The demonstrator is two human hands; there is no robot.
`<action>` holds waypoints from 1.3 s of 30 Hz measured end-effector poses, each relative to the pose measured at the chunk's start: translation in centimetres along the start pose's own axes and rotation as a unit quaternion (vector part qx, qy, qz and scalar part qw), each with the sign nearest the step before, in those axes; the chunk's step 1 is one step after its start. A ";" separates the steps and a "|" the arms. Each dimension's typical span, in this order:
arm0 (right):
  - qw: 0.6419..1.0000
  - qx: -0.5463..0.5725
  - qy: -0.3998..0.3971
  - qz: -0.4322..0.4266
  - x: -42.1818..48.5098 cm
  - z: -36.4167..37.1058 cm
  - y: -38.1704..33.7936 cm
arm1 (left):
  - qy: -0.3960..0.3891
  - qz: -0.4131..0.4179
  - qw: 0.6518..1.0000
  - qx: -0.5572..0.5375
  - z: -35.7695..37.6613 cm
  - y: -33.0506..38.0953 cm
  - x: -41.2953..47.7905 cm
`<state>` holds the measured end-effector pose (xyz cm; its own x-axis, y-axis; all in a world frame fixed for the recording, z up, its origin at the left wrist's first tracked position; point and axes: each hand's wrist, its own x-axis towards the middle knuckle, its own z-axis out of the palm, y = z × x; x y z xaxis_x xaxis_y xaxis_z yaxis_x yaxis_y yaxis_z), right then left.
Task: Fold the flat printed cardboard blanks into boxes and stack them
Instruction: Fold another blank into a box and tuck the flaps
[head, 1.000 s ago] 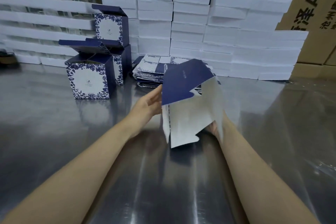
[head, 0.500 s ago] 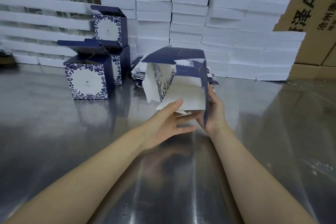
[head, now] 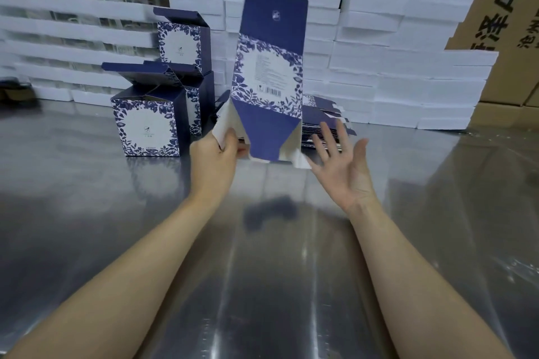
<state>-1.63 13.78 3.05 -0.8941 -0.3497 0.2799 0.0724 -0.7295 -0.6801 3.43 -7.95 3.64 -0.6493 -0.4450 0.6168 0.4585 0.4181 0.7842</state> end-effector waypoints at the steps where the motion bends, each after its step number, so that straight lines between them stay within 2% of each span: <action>1: 0.998 -0.059 -0.011 0.020 0.0 0.1 0.3 | 0.003 0.008 1.000 0.023 0.0 -0.4 0.0; 3: 0.976 -0.210 -0.025 0.045 0.0 0.1 1.5 | -0.004 0.015 0.998 0.055 0.0 -1.2 -0.1; 5: 0.940 -0.338 -0.029 0.029 0.0 0.1 2.6 | -0.003 0.022 0.995 0.098 -0.2 -1.5 -0.4; 7: 0.923 -0.382 0.039 -0.011 0.0 0.3 3.1 | 0.003 0.019 0.992 0.126 -0.3 -1.5 -0.7; 10: 0.932 -0.323 0.160 -0.044 0.2 0.2 2.7 | 0.025 -0.003 0.993 0.111 -0.6 -1.4 -0.4; 13: 0.946 -0.266 0.174 -0.064 0.2 0.1 1.9 | 0.016 -0.053 0.998 0.012 -0.7 -1.4 -0.1; 18: 0.937 -0.266 0.197 -0.115 0.2 0.5 2.2 | 0.012 -0.172 0.983 -0.069 -0.4 -1.8 0.1; 20: 0.926 -0.262 0.223 -0.154 0.3 0.8 2.3 | 0.014 -0.216 0.971 -0.105 -0.4 -1.9 0.3; 22: 0.899 -0.302 0.232 -0.217 0.3 1.2 2.3 | 0.024 -0.239 0.961 -0.135 -0.3 -2.0 0.2; 24: 0.877 -0.356 0.205 -0.249 0.4 1.1 2.4 | 0.034 -0.257 0.951 -0.172 -0.3 -2.1 0.2; 25: 0.888 -0.358 0.179 -0.228 0.4 1.0 2.3 | 0.040 -0.269 0.944 -0.188 -0.4 -2.3 0.2; 27: 0.933 -0.319 0.120 -0.114 0.1 0.7 1.8 | 0.054 -0.295 0.930 -0.213 -0.7 -2.9 0.5; 28: 0.945 -0.309 0.090 -0.057 -0.1 0.3 1.6 | 0.059 -0.304 0.925 -0.218 -0.9 -3.2 0.8; 29: 0.942 -0.328 0.071 -0.027 -0.2 -0.1 1.4 | 0.063 -0.308 0.924 -0.219 -1.2 -3.4 1.0; 32: 0.889 -0.450 0.058 -0.059 -0.3 -0.4 1.4 | 0.073 -0.307 0.922 -0.225 -1.5 -4.0 1.5; 36: 0.823 -0.556 0.013 -0.114 -0.6 0.3 2.2 | 0.080 -0.311 0.917 -0.236 -1.6 -4.2 1.8; 39: 0.797 -0.591 -0.020 -0.120 -0.6 0.5 2.7 | 0.088 -0.297 0.925 -0.220 -1.6 -4.1 1.8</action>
<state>-0.74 11.71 1.34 -0.8030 -0.3191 0.5034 -0.5871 0.2779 -0.7603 1.36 -11.73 1.58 -0.7748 -0.6310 0.0392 0.2807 -0.2878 0.9156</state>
